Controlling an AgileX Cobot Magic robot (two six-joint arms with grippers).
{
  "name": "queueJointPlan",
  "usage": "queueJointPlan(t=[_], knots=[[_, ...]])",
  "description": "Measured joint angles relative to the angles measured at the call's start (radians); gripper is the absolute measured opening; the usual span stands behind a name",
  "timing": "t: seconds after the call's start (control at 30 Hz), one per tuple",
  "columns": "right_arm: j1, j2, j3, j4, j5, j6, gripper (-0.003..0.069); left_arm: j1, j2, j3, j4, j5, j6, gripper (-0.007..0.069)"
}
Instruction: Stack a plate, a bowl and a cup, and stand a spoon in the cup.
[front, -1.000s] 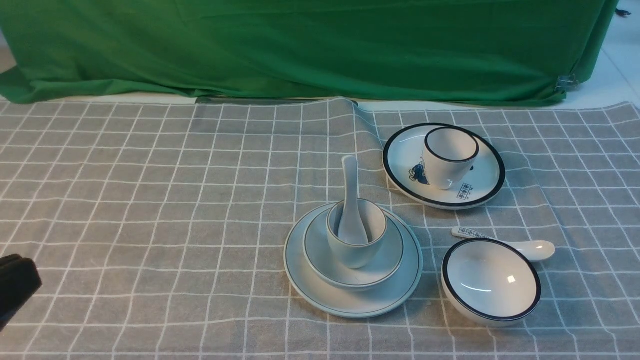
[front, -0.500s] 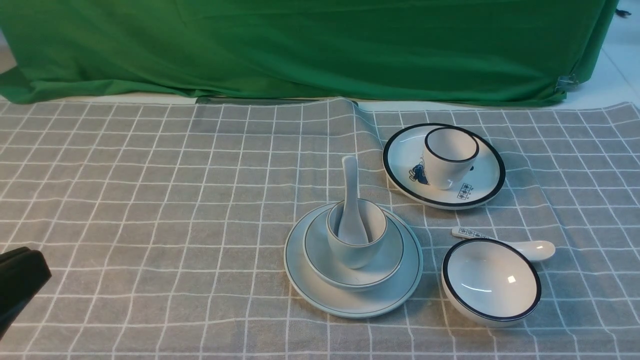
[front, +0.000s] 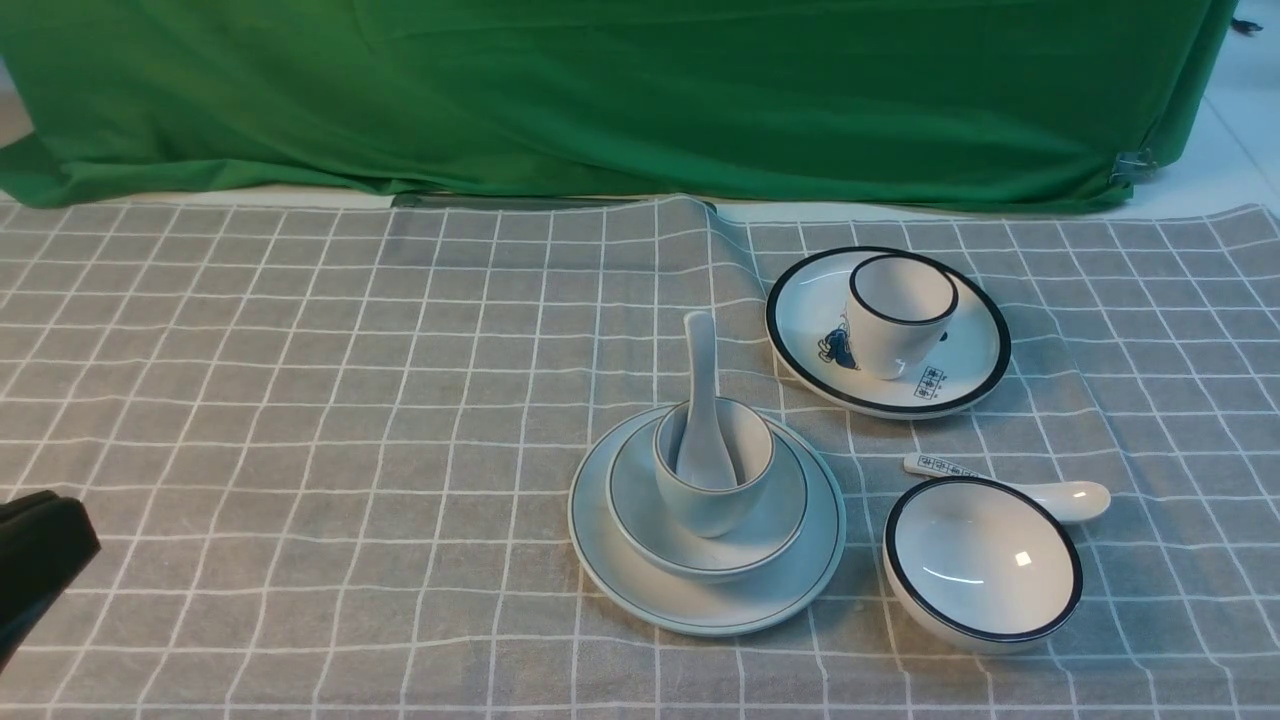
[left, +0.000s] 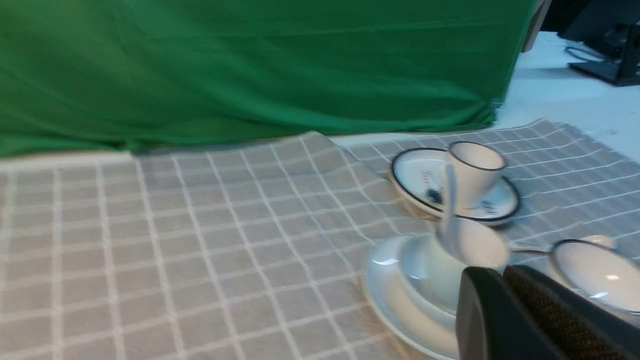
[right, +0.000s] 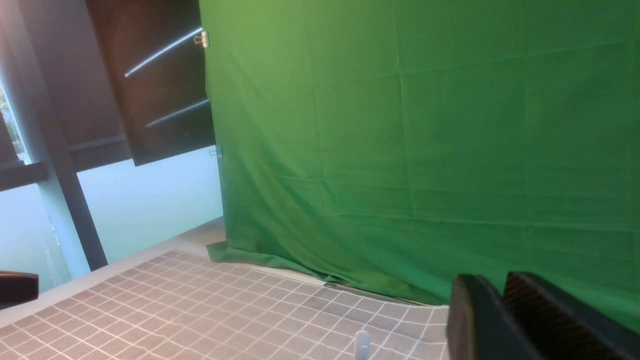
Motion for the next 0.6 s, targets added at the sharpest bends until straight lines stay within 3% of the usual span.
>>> queueJointPlan(t=[0.17, 0.33, 0.6], knots=[[0.000, 0.000, 0.000, 0.001, 0.000, 0.000, 0.0130, 0.062, -0.062, 0.108, -0.004, -0.140, 0.023, 0.0015], [0.000, 0.000, 0.000, 0.001, 0.000, 0.000, 0.0142, 0.248, -0.176, 0.408, 0.013, -0.359, 0.031, 0.0015], [0.000, 0.000, 0.000, 0.001, 0.000, 0.001, 0.0160, 0.300, -0.217, 0.483, 0.055, -0.246, 0.035, 0.0017]])
